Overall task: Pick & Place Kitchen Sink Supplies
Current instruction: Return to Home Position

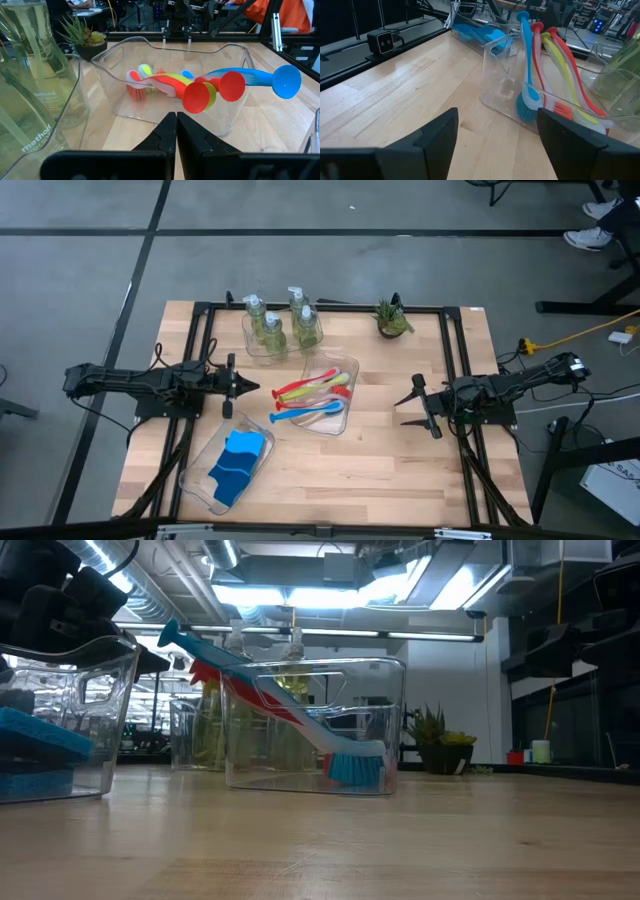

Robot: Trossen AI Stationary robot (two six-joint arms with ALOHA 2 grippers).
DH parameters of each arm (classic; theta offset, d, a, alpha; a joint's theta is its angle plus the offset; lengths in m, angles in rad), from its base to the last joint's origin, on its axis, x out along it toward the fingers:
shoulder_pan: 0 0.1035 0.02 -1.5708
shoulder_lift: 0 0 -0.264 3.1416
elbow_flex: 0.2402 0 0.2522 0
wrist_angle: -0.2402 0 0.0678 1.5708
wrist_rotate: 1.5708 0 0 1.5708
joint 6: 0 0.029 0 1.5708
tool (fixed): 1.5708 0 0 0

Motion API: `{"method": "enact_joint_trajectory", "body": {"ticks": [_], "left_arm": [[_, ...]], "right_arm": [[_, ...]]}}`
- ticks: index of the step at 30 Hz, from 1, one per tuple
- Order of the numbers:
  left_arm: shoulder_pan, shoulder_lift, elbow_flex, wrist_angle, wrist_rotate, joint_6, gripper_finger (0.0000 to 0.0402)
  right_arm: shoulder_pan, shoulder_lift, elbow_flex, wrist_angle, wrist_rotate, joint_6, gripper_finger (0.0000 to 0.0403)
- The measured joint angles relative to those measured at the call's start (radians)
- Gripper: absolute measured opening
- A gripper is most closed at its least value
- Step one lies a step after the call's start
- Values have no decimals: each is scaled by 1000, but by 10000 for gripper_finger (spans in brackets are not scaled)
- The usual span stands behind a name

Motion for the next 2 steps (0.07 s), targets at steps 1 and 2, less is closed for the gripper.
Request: {"method": "enact_joint_trajectory", "body": {"ticks": [1, 2], "left_arm": [[0, 0, 0, 0, 0, 0, 8], [0, 0, 0, 0, 0, 0, 8]], "right_arm": [[0, 0, 0, 0, 0, 0, 266], [0, 0, 0, 0, 0, 0, 266]]}}
